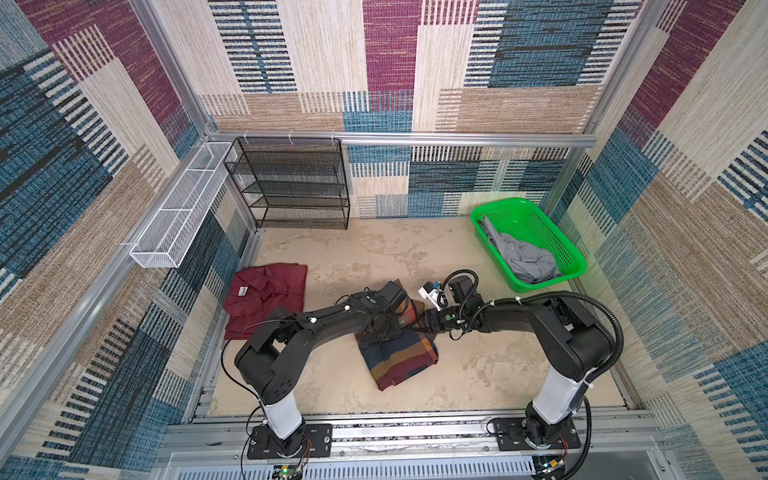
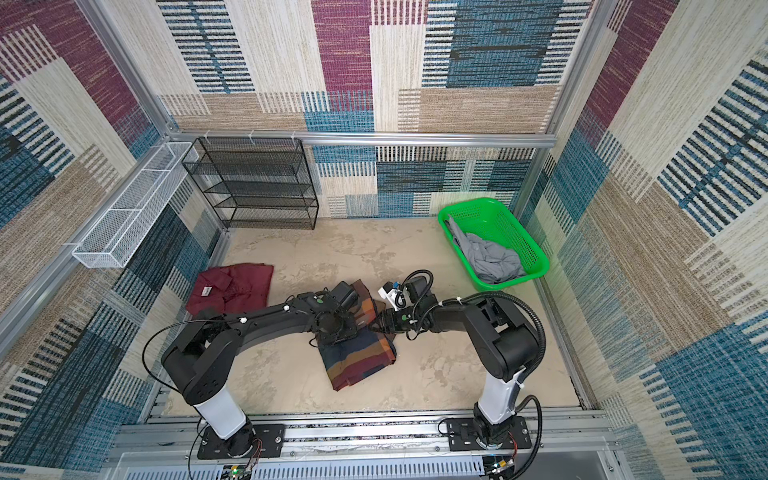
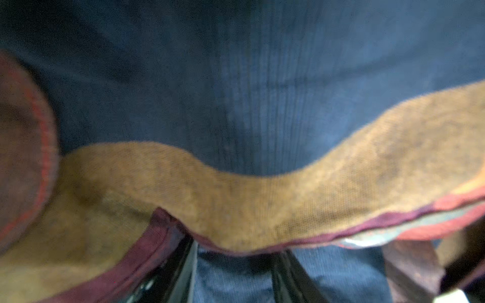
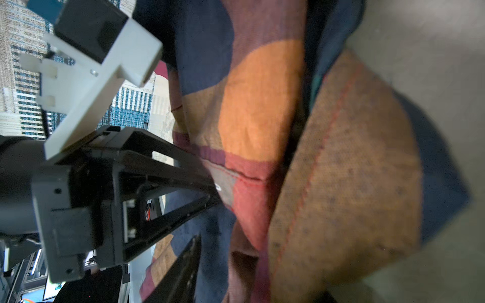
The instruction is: Fold and stack the long sleeve shirts
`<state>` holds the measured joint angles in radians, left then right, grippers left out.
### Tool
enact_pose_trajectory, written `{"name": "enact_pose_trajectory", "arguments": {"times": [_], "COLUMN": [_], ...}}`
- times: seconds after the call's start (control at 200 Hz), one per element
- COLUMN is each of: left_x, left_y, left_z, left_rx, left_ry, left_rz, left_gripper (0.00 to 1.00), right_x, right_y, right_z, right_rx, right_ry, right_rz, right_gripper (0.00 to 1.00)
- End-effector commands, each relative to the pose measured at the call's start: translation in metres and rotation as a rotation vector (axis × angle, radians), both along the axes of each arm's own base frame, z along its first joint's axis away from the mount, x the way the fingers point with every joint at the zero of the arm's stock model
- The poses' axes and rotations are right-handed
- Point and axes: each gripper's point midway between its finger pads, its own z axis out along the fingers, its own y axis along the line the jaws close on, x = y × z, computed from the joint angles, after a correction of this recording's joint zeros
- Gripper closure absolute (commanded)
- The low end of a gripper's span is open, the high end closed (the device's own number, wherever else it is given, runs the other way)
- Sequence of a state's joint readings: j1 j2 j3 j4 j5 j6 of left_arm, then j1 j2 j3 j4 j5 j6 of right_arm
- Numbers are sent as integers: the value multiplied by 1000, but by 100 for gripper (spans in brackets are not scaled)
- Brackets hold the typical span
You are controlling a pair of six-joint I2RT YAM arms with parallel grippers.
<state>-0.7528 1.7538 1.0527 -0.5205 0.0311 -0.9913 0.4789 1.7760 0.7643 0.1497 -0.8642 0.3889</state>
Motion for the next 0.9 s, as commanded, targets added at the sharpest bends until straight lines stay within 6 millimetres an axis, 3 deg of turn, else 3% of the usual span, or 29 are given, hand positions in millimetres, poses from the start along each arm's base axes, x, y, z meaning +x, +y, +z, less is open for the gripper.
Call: {"name": "enact_pose_trajectory", "arguments": {"times": [0.0,0.316,0.381,0.486,0.616,0.776,0.896], "left_x": [-8,-7,-6,-1,14,23,18], "left_y": [-1,4,4,3,6,21,46], "left_z": [-13,-5,-2,16,70,160,221], "left_rx": [-5,16,13,-15,-64,-140,-171], "left_ry": [44,20,15,-14,-132,-330,-455], "left_rz": [-14,-28,-31,-46,-70,-94,-89], "left_gripper": [51,51,51,51,50,45,44], "right_x": [1,6,7,13,19,19,22], "right_y": [10,5,5,-4,-18,-40,-60], "right_z": [15,-2,-1,-2,2,15,42], "right_rx": [63,1,1,-56,-138,-221,-307], "right_ry": [-26,6,3,-6,-14,-39,-111], "right_rz": [30,-19,-27,-93,-164,-232,-297], "right_gripper": [54,85,100,100,100,100,100]}}
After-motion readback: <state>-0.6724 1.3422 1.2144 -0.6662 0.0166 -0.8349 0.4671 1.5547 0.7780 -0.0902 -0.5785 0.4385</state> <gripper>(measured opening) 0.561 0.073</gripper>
